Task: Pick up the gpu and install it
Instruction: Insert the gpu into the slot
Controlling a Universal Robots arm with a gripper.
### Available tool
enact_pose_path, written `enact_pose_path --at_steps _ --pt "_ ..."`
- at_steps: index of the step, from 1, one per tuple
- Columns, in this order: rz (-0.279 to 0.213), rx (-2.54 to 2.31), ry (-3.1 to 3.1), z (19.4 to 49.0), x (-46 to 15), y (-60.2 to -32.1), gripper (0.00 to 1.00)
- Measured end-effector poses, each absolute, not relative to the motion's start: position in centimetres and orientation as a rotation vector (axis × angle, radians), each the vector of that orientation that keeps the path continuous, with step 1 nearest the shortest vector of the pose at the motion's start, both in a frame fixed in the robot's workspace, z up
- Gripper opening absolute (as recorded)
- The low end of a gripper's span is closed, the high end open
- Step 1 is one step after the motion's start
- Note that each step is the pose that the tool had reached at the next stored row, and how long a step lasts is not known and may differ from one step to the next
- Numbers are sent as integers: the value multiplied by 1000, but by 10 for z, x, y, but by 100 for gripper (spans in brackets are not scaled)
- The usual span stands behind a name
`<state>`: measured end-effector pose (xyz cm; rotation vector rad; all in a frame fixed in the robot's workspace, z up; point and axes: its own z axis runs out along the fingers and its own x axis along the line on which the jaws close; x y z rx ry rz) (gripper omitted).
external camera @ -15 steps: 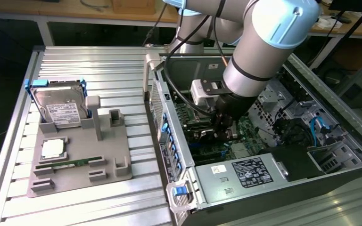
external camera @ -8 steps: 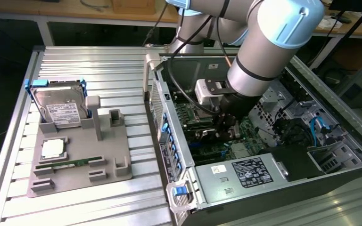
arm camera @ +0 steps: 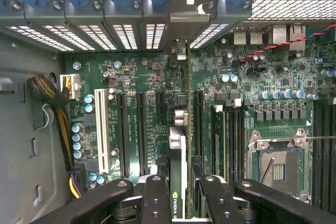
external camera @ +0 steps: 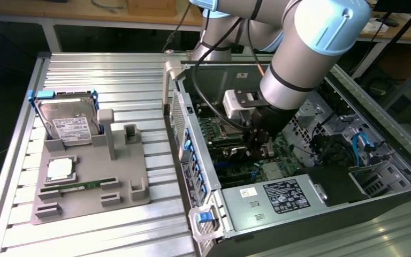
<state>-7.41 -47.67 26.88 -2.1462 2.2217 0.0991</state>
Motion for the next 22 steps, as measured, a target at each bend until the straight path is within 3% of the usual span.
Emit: enact_pose_path --at_steps 22 --pt "100 -2131 2234 269 -78 -477 27"
